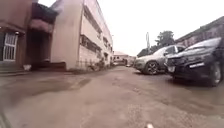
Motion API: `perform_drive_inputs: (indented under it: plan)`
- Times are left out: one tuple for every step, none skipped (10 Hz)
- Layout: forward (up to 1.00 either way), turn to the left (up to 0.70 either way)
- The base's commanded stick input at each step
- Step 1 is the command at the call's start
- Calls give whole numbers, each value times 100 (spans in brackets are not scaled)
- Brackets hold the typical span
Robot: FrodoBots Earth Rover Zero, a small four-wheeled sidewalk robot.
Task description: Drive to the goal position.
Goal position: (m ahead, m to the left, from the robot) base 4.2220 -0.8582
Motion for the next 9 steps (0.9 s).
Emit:
perform_drive_inputs:
  plan:
    - [70,0]
    - [70,0]
    - [70,0]
    - [70,0]
    - [70,0]
    - [70,0]
    - [70,0]
    - [70,0]
    - [70,0]
